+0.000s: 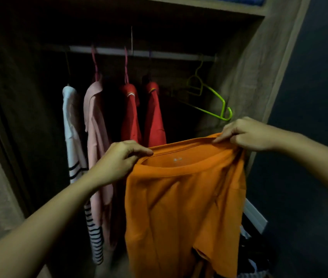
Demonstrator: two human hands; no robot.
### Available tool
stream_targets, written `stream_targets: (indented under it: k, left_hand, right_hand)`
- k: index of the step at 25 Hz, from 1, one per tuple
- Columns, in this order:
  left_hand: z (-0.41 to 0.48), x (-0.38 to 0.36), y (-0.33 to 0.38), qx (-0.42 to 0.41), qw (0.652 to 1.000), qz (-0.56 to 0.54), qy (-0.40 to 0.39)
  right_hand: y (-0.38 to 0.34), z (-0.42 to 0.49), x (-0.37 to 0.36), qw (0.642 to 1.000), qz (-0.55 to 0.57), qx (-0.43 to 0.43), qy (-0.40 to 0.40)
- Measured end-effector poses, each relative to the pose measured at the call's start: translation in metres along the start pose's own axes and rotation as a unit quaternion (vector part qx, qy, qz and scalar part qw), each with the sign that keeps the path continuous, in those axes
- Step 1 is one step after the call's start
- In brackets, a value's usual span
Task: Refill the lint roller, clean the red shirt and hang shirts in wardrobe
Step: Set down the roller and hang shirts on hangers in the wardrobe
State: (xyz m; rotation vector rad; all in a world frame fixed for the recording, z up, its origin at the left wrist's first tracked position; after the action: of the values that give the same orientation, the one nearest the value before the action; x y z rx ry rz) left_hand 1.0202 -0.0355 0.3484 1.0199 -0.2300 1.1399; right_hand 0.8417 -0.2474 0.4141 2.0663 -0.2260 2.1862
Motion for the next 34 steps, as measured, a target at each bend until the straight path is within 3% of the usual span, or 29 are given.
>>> stream_targets:
  k: [2,5,8,14,18,21,25,31,34]
  left_hand:
    - [0.009,-0.011,0.011,-0.044,0.999,0.028,-0.013]
    - [0.028,-0.034,0.028,-0.067,0.994,0.01,-0.086]
    - [0.058,-0.048,0.046,-0.054,0.995,-0.054,-0.063]
    - [0.16,-0.079,0.054,0.065,0.97,-0.23,0.031]
    - [0.229,-0.12,0.052,0.195,0.891,-0.405,0.058]
    - [0.263,-0.141,0.04,0.258,0.902,-0.339,0.075]
    - [0.288,-0.158,0.042,0.247,0.914,-0.311,0.075]
    - [0.294,-0.131,0.077,0.233,0.83,-0.495,0.111]
    - [0.269,-0.106,0.098,0.21,0.804,-0.547,0.106]
  right_hand:
    - [0.01,0.0,0.013,0.988,-0.149,-0.012,0.026]
    - [0.029,0.0,0.03,0.906,-0.422,-0.023,0.028]
    - [0.048,0.003,0.03,0.858,-0.512,-0.026,0.01]
    - [0.064,0.016,0.028,0.865,-0.501,-0.007,0.04]
    - [0.068,0.019,0.025,0.875,-0.48,-0.026,0.05]
    - [0.07,0.02,0.025,0.881,-0.467,-0.036,0.065]
    - [0.073,0.022,0.022,0.882,-0.464,-0.042,0.073]
    - [0.075,0.024,0.023,0.883,-0.458,-0.033,0.094]
    - [0.072,0.02,0.024,0.88,-0.465,-0.028,0.092]
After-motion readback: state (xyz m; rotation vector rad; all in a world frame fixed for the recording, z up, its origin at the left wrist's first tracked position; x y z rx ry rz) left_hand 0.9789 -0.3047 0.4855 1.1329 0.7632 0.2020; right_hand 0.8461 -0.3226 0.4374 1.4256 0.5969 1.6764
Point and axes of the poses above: each hand's wrist, its own z-axis towards the middle knuckle, its own x-axis out of the back of the hand, y = z × x, the point moved 5 cm from there along z, towards the middle knuckle, and after that the axes turned 8 degrees about -z, right-handed, at the moved point
